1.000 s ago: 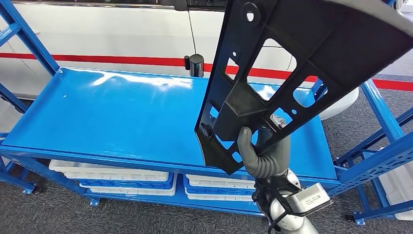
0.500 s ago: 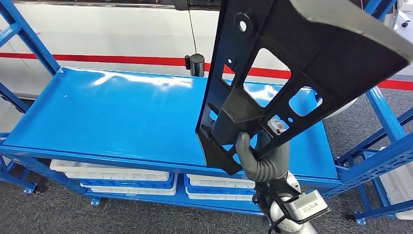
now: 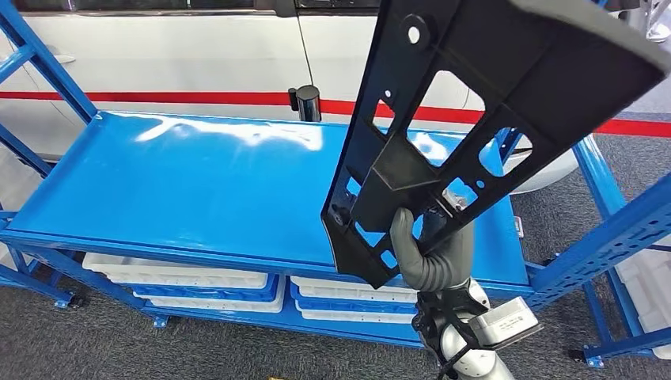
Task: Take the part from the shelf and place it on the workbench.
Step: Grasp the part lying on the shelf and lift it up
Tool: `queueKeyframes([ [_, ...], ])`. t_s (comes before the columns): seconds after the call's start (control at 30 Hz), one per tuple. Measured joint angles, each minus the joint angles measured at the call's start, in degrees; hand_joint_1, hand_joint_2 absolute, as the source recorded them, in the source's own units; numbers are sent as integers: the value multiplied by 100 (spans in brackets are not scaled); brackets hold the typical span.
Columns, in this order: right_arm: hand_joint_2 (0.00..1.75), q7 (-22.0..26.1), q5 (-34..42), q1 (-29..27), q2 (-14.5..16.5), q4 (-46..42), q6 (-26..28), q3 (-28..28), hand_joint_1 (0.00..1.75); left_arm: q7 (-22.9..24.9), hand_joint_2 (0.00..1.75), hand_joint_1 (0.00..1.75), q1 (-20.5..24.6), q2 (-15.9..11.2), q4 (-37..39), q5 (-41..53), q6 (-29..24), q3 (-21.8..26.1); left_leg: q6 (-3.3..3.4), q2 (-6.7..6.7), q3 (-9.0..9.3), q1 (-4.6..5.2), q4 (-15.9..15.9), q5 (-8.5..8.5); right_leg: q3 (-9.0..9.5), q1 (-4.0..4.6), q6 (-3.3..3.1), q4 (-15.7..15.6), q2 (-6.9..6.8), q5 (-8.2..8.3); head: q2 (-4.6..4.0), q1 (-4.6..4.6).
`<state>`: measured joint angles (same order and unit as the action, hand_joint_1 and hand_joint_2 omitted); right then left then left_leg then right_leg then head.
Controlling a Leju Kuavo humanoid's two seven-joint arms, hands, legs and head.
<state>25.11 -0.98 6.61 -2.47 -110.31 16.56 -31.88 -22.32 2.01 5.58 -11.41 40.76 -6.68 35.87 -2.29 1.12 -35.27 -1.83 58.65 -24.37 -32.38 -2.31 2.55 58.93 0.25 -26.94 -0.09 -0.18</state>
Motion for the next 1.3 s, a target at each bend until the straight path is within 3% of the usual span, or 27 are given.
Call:
queueKeyframes([
  [0.07, 175, -12, -32, 1, 32, 1, 43, 4, 175, -2, 175, 0, 2, 7, 1, 4, -4, 0, 2, -55, -208, -6, 525, -345, -18, 24, -86, -5, -21, 31, 0, -10],
  [0.13, 175, -43, -75, 0, 49, 9, 65, 6, 175, -7, 175, 0, 4, 12, 1, 15, -11, 0, 25, -70, -543, 9, 1348, -752, -53, 82, -143, -4, -38, 52, 0, -15],
  [0.17, 175, -58, -79, -2, 49, 19, 61, 5, 175, -8, 175, 0, 2, 13, 1, 22, -15, 1, 44, -70, -647, 17, 1622, -849, -71, 111, -162, -4, -43, 63, 0, -15],
  [0.2, 175, -71, -71, -3, 48, 30, 49, 4, 175, -9, 175, 0, 0, 13, 1, 29, -17, 1, 72, -70, -647, 28, 1686, -839, -84, 136, -176, -3, -46, 72, 0, -15],
  [0.23, 175, -77, -54, -5, 47, 38, 30, 3, 175, -10, 175, 0, -1, 13, 1, 39, -18, 1, 110, -70, -526, 43, 1512, -729, -90, 153, -186, -3, -47, 78, 0, -15],
  [0.3, 175, -59, -19, -6, 45, 46, -9, 3, 175, -13, 175, 0, 6, 13, 1, 55, -20, 1, 194, -80, -61, 87, 744, -429, -85, 177, -188, -1, -49, 84, 0, -14],
  [0.37, 175, -11, -5, -6, 42, 46, -32, 9, 175, -15, 175, 0, 18, 14, 1, 76, -21, 2, 235, -89, 243, 135, 177, -297, -102, 205, -165, 12, -59, 97, 0, -8],
  [0.47, 175, 60, -41, -24, 36, 44, -39, 25, 175, -17, 175, 0, 19, 25, 1, 106, -22, 2, 290, -81, 245, 180, 53, -252, -157, 191, -87, 17, -74, 133, 0, -7],
  [0.53, 175, 100, -93, -38, 27, 42, -44, 30, 175, -17, 175, 0, 15, 31, 1, 114, -33, 3, 350, -82, 226, 169, 4, -186, -257, 179, -66, 177, -66, 23, 0, 0],
  [0.67, 175, 148, -149, -92, -5, 39, -61, 34, 175, -17, 175, 0, 23, 36, 1, 122, -59, 4, 412, -83, 115, 166, -10, -98, -773, 168, -99, 1370, -52, -547, 0, 31],
  [0.7, 175, 162, -159, -114, -16, 39, -70, 34, 175, -17, 175, 0, 21, 37, 1, 125, -59, 4, 410, -82, 86, 167, -9, -79, -790, 167, -70, 1458, -51, -565, 0, 32],
  [0.73, 175, 176, -172, -132, -24, 39, -80, 34, 175, -17, 175, 0, 18, 40, 1, 128, -59, 4, 403, -79, 63, 167, -7, -61, -701, 164, -26, 1336, -51, -508, 0, 32],
  [0.8, 175, 207, -210, -146, -32, 35, -93, 33, 175, -17, 175, 0, 16, 52, 1, 137, -59, 4, 370, -70, 34, 165, -5, -26, -268, 161, 50, 597, -49, -282, 0, 34],
  [0.87, 175, 236, -249, -150, -33, 21, -96, 33, 175, -19, 175, 0, 21, 64, 1, 150, -58, 4, 321, -62, 11, 188, 5, 4, 71, 176, 24, 16, -39, -123, 0, 28],
  [0.9, 175, 245, -259, -153, -34, 13, -97, 34, 175, -19, 175, 0, 22, 66, 1, 158, -58, 4, 292, -62, 1, 197, 8, 20, 116, 189, -17, -73, -34, -97, 0, 25],
  [0.97, 175, 254, -265, -159, -36, 3, -97, 34, 175, -21, 175, 0, 20, 69, 1, 169, -58, 5, 227, -62, -14, 189, 8, 50, 107, 192, -105, -83, -36, -42, 0, 23],
  [1.03, 175, 256, -266, -160, -35, -3, -97, 33, 175, -22, 175, 0, 17, 69, 1, 173, -58, 6, 171, -66, -68, 167, 150, -77, 99, 164, -187, -109, -50, 11, 0, 15],
  [1.13, 175, 262, -271, -161, -30, -7, -97, 32, 175, -22, 175, 0, 13, 72, 1, 181, -58, 7, 103, -75, -399, 138, 1060, -670, 62, 154, -259, -117, -73, 57, 0, -12],
  [1.2, 175, 270, -284, -168, -31, -7, -97, 32, 175, -21, 175, 0, 11, 76, 2, 187, -58, 5, 74, -77, -552, 117, 1553, -875, 25, 164, -265, -111, -81, 80, 0, -12],
  [1.23, 175, 277, -291, -173, -31, -7, -98, 32, 175, -20, 175, 0, 10, 78, 2, 190, -58, 5, 68, -78, -541, 109, 1602, -870, 14, 166, -261, -109, -83, 88, 0, -13],
  [1.3, 175, 289, -312, -185, -31, -7, -99, 32, 175, -20, 175, 0, 10, 78, 2, 194, -58, 5, 69, -84, -250, 94, 1172, -634, 9, 161, -247, -102, -82, 99, 0, -14],
])
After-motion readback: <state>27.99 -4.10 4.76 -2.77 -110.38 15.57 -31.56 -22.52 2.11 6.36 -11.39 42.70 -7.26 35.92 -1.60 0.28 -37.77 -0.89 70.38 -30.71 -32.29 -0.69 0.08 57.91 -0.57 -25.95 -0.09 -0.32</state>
